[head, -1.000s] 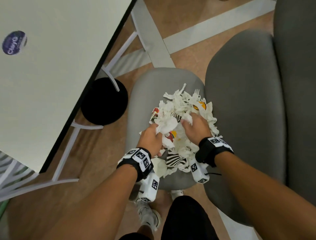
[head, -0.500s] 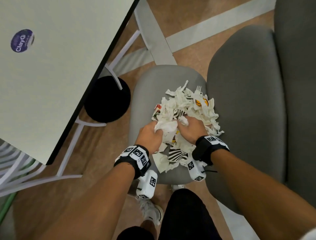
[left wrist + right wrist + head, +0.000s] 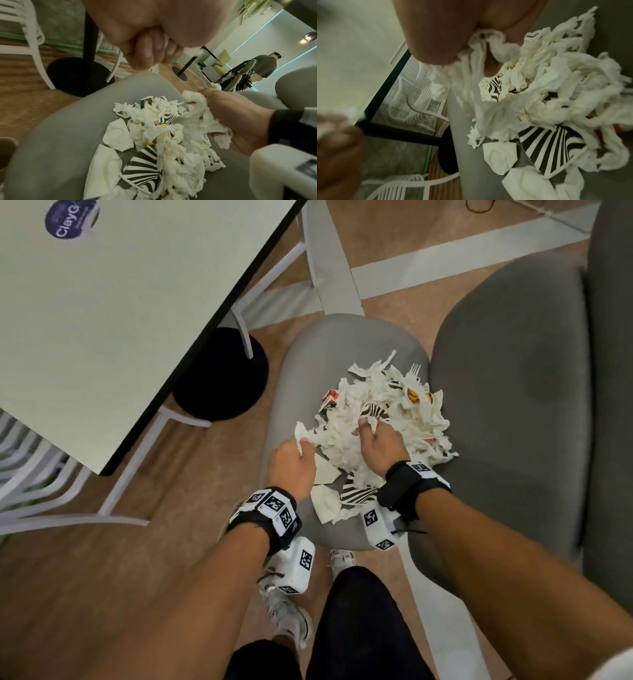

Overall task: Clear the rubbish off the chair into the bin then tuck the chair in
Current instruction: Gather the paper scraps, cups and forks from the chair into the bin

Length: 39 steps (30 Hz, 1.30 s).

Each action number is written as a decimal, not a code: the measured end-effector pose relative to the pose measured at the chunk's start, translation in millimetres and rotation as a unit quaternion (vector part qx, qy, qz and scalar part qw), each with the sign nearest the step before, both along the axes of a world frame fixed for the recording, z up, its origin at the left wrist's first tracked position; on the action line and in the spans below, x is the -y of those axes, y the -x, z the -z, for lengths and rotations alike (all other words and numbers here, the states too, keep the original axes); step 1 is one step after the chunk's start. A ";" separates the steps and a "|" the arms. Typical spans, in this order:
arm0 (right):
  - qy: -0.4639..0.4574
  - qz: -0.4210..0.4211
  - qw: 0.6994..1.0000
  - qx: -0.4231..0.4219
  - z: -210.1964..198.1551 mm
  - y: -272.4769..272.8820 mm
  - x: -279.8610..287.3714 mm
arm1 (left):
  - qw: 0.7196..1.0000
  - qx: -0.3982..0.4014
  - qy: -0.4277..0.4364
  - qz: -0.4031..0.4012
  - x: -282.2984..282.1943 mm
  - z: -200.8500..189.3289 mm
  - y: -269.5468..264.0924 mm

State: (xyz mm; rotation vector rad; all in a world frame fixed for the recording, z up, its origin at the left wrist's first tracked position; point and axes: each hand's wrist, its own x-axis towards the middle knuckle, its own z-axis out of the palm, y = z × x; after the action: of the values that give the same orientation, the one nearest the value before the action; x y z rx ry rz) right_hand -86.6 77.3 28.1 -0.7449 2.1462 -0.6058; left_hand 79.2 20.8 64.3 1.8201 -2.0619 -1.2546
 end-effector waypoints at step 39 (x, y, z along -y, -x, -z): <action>-0.191 -0.177 0.957 0.130 187.9 -337.9 2.5 | 0.953 0.039 -0.247 -0.168 -47.5 232.2 -374.4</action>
State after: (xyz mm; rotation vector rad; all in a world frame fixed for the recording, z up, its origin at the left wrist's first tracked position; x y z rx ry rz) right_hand 251.3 74.9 -159.9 -0.7598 1.7552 -0.0854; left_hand 453.6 68.3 -167.9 2.3288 -1.4533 -1.7199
